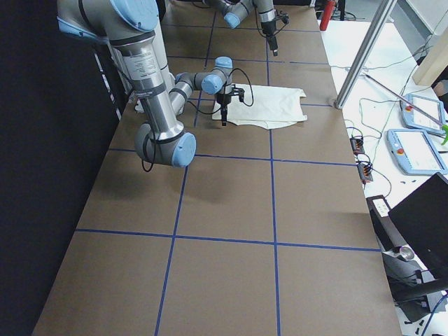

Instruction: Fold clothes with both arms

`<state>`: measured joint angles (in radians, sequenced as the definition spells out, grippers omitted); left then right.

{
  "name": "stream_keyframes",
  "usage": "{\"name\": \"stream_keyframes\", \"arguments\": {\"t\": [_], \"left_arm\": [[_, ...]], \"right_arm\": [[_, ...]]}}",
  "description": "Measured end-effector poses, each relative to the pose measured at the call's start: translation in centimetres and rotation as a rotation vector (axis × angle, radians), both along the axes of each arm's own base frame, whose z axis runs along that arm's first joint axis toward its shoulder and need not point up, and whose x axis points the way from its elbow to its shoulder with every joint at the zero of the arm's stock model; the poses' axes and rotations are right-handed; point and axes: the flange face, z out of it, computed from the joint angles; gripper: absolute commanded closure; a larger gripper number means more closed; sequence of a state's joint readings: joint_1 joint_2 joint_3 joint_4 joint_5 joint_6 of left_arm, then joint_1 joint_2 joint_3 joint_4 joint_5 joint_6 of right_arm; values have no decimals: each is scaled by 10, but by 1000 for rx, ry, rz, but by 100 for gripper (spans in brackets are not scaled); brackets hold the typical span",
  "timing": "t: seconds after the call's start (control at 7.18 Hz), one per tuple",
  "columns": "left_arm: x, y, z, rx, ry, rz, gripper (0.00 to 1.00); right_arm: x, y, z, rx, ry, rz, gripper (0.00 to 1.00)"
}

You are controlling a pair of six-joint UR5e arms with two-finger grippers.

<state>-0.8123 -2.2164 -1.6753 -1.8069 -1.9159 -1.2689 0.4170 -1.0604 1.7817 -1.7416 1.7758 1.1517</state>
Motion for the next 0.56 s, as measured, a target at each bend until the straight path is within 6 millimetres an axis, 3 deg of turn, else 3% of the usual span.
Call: {"name": "stream_keyframes", "arguments": {"t": [0.28, 0.56], "left_arm": [[0, 5, -6, 6, 12, 2, 0], [3, 8, -7, 6, 14, 8, 0]], "right_arm": [[7, -4, 9, -2, 29, -3, 0], [21, -14, 32, 12, 68, -15, 0]]}}
